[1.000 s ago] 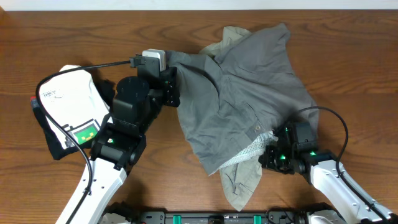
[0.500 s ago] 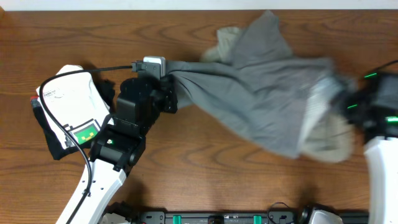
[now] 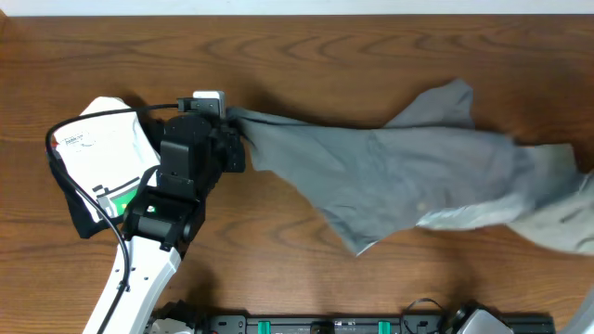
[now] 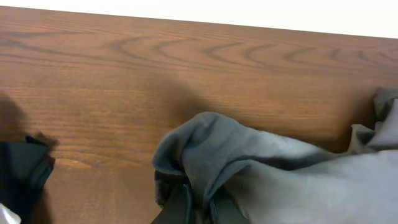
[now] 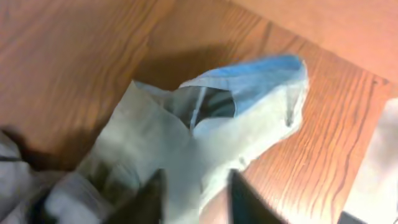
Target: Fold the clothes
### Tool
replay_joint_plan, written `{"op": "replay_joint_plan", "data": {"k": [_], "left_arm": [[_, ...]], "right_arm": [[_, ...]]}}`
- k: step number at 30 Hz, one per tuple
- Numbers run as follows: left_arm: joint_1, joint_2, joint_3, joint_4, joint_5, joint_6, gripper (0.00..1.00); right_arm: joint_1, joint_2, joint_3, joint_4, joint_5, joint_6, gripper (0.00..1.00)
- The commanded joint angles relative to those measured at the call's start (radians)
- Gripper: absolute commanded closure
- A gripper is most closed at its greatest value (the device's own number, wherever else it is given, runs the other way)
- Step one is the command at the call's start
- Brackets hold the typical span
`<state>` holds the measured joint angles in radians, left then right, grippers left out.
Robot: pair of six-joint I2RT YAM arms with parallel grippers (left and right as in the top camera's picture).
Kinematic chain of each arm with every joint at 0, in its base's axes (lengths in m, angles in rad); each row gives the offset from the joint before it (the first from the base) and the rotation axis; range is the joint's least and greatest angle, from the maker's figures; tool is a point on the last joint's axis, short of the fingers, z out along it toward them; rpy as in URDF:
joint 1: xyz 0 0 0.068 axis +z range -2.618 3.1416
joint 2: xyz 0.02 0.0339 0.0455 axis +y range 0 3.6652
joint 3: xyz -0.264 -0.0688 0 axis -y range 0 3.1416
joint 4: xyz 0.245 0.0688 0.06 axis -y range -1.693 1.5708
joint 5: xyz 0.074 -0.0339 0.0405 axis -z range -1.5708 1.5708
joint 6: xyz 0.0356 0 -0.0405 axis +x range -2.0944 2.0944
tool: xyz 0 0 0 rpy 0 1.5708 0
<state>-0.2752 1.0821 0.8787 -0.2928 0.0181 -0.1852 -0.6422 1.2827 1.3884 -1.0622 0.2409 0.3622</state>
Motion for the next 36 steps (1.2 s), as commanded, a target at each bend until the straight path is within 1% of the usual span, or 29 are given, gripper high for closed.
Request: {"op": "replay_joint_plan", "data": {"k": [1,3,5,8,9,11,13,14,16,18,20,22,26,29,33,36], "left_arm": [[0.008,-0.018,0.012,-0.006,-0.019,0.009,0.94],[0.008,-0.018,0.012,-0.011,-0.019,0.009,0.94],[0.008,-0.018,0.012,-0.016,-0.019,0.009,0.94],[0.008,-0.018,0.012,-0.018,-0.019,0.009,0.94],[0.008,-0.018,0.012,-0.018,-0.019,0.009,0.94],[0.008,-0.018,0.012,-0.022,-0.019,0.009,0.94],[0.008,-0.018,0.012,-0.032,-0.019,0.009,0.94],[0.008,-0.018,0.012,-0.038,-0.019,0.010,0.94],[0.008,-0.018,0.012,-0.058,-0.020,0.010,0.94],[0.008,-0.018,0.012,-0.073,-0.020,0.010,0.94],[0.008,-0.018,0.012,-0.089,-0.029,0.009,0.94],[0.009,-0.018,0.012,-0.109,-0.039,0.010,0.94],[0.009,-0.018,0.012,-0.146,-0.047,0.009,0.94],[0.009,-0.018,0.012,-0.169,-0.108,0.009,0.94],[0.008,-0.018,0.012,-0.178,-0.124,0.009,0.94],[0.008,-0.018,0.012,-0.177,-0.124,0.009,0.94]], "right_arm": [[-0.004,0.023,0.008,0.000,-0.098,-0.030,0.51],[-0.004,0.024,0.008,0.018,-0.177,-0.083,0.53],[0.002,0.024,0.008,0.047,-0.318,-0.169,0.55],[0.032,0.028,0.008,0.047,-0.513,-0.272,0.62],[0.046,0.033,0.008,0.032,-0.522,-0.284,0.65],[0.074,0.050,0.006,0.011,-0.497,-0.290,0.68],[0.098,0.077,-0.002,0.011,-0.451,-0.289,0.67],[0.108,0.094,-0.006,0.014,-0.436,-0.289,0.64],[0.128,0.145,-0.016,0.016,-0.398,-0.289,0.56],[0.140,0.201,-0.021,0.014,-0.369,-0.289,0.54],[0.143,0.262,-0.022,0.020,-0.324,-0.266,0.53],[0.140,0.332,-0.022,0.035,-0.256,-0.200,0.54],[0.139,0.434,-0.022,0.049,-0.251,-0.198,0.58],[0.139,0.498,-0.022,0.050,-0.248,-0.197,0.57],[0.140,0.587,-0.022,0.053,-0.196,-0.190,0.51],[0.140,0.655,-0.022,0.057,-0.185,-0.173,0.42]]}}
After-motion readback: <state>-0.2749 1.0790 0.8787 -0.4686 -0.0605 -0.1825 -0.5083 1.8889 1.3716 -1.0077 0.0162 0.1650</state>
